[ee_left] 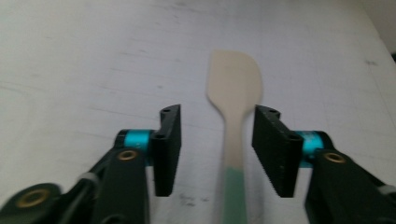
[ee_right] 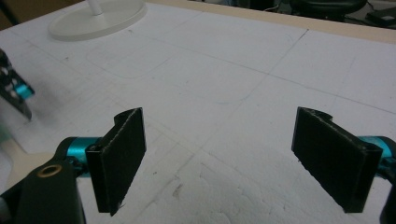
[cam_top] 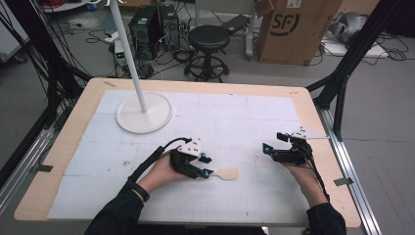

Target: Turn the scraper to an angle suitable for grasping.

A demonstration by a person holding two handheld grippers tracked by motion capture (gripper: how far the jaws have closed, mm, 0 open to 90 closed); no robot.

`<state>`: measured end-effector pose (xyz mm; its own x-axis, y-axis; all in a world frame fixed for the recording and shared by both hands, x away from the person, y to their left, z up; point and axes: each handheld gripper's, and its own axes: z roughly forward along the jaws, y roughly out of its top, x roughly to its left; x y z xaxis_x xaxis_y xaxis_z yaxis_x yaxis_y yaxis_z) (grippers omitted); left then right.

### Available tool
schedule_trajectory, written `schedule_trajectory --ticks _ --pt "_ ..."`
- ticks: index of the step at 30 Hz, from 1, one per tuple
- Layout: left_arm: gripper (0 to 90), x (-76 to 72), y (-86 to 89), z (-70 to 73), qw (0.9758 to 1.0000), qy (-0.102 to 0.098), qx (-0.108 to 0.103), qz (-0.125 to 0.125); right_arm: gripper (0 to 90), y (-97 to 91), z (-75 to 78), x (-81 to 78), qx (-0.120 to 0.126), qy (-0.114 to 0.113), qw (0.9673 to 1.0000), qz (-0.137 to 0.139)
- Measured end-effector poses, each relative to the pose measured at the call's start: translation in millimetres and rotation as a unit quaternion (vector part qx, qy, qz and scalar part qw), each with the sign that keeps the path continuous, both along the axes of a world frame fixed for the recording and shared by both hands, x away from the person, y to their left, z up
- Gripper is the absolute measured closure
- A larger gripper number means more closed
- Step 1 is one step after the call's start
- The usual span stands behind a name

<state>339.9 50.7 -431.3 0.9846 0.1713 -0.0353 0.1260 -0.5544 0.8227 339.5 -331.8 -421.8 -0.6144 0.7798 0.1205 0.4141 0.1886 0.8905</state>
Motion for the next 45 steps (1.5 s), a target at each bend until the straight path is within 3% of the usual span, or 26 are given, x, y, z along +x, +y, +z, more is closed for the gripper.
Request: schedule_trajectory --ticks 1,2,5,7,10,12,16,22,26,28,35,45 --pt "43.3 1.1 12.7 12.3 0.9991 0.004 -0.022 0.036 17.0 0.1 -0.2 0.2 0.000 0.000 1.0000 0.001" --pt "40.7 1.1 12.7 12.3 0.9991 0.004 -0.022 0.036 17.0 0.4 -0.2 0.2 0.001 0.000 1.0000 0.001" --pt "31.8 -0.2 37.7 29.6 0.9955 0.001 -0.058 0.075 17.0 1.1 0.1 0.1 0.001 -0.002 1.0000 0.003" --pt "25.1 -2.9 57.0 38.1 0.9928 -0.003 -0.065 0.101 17.0 2.0 0.9 0.2 -0.002 -0.001 1.0000 0.005" --pt "20.6 -10.2 88.5 45.5 0.9880 -0.030 -0.056 0.141 17.0 2.9 1.9 -0.3 0.000 -0.002 1.0000 0.005" --pt "19.8 -14.3 112.5 46.0 0.9831 -0.033 -0.073 0.165 17.0 4.6 3.5 -0.9 -0.001 -0.001 1.0000 0.007" --pt "19.7 -18.2 161.4 42.9 0.9686 -0.036 -0.098 0.226 16.9 7.0 6.2 -1.3 -0.005 -0.004 0.9999 0.010" --pt "19.3 -23.6 223.1 37.8 0.9416 -0.059 -0.131 0.305 16.9 16.2 6.8 -2.3 -0.019 -0.007 0.9995 0.025" --pt "19.3 -23.0 239.9 35.4 0.9312 -0.067 -0.138 0.331 16.9 17.7 5.9 -2.6 -0.025 -0.005 0.9992 0.030" --pt "19.3 -22.4 242.8 35.4 0.9293 -0.069 -0.140 0.335 16.9 17.2 5.9 -2.6 -0.024 -0.004 0.9993 0.029" --pt "19.3 -23.2 241.8 36.5 0.9315 -0.075 -0.135 0.329 16.8 16.9 5.1 -2.8 -0.027 0.000 0.9992 0.030" --pt "19.4 -21.8 244.0 37.2 0.9299 -0.076 -0.139 0.332 16.9 15.0 5.2 -3.9 -0.025 -0.003 0.9992 0.030"
